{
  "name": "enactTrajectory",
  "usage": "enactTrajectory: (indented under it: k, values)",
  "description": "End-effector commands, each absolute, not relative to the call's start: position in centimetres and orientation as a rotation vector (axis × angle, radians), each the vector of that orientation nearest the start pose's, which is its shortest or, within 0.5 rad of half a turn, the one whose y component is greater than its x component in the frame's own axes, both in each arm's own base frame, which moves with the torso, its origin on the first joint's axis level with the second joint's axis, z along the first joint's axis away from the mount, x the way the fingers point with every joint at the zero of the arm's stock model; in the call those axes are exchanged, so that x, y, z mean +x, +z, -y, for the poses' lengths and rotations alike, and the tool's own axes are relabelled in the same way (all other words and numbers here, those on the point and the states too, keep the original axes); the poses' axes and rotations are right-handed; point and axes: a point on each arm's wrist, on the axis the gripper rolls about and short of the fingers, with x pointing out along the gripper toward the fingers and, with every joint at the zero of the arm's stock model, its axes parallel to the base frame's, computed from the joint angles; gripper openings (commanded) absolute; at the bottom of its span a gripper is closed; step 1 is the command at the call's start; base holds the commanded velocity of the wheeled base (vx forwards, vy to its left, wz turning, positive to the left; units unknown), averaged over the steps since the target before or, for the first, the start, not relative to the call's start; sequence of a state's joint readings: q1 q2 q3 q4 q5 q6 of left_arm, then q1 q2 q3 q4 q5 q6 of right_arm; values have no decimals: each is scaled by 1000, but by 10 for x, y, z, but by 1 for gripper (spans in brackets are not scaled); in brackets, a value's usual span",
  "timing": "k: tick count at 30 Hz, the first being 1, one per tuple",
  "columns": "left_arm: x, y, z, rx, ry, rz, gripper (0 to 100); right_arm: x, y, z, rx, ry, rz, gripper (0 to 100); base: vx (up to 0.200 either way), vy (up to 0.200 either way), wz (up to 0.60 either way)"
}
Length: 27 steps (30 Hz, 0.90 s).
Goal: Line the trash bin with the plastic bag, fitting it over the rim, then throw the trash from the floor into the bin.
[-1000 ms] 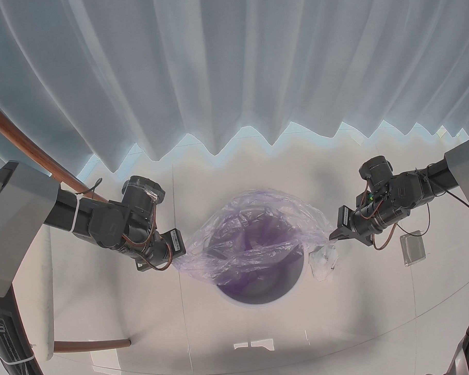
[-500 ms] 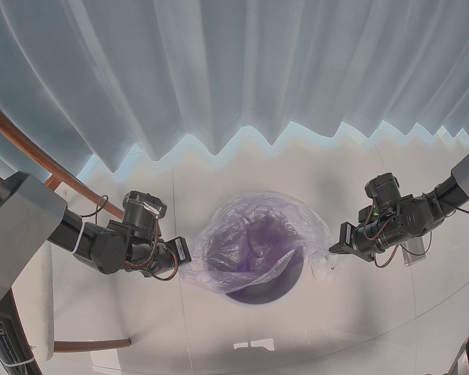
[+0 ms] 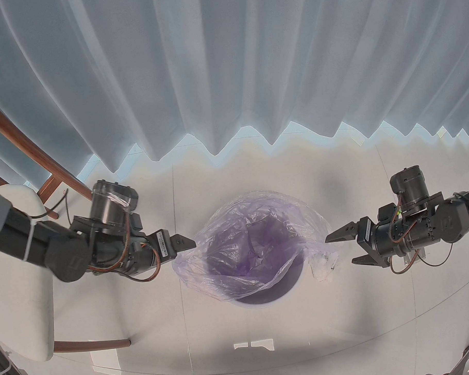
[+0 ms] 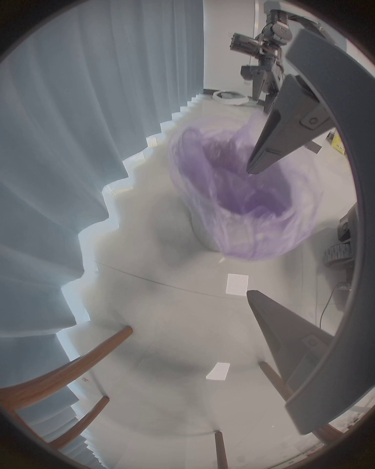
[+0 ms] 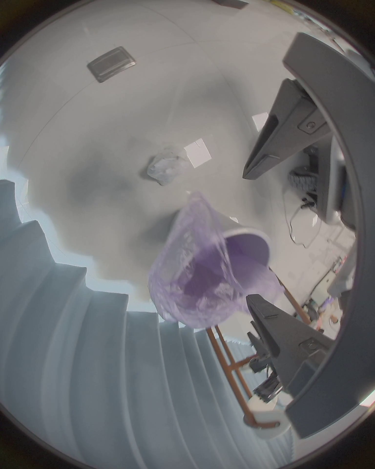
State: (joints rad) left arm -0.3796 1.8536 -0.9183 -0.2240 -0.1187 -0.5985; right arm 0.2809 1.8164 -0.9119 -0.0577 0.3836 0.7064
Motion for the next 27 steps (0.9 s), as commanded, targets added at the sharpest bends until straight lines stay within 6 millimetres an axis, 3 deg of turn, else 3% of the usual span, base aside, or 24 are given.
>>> enactTrajectory:
  k: [1, 5, 10, 17, 23, 24, 27]
  values:
    - [228, 166, 98, -503, -360, -748, 100, 229, 172, -113, 816, 446, -1035, 100, 0, 0, 0]
    - [208, 155, 93, -490, -361, -780, 100, 227, 163, -142, 860, 467, -1096, 100, 0, 0, 0]
    - [200, 145, 90, -510, -383, -727, 100, 257, 121, -170, 841, 384, -1083, 100, 0, 0, 0]
    - [186, 134, 88, -516, -421, -663, 100, 282, 93, -184, 831, 338, -1104, 100, 0, 0, 0]
    - [182, 138, 87, -542, -434, -637, 100, 299, 79, -190, 819, 275, -1064, 100, 0, 0, 0]
    - [182, 138, 87, -542, -434, -637, 100, 299, 79, -190, 819, 275, -1064, 0, 0, 0, 0]
    - [181, 142, 87, -569, -443, -615, 100, 282, 100, -188, 813, 297, -1038, 0, 0, 0, 0]
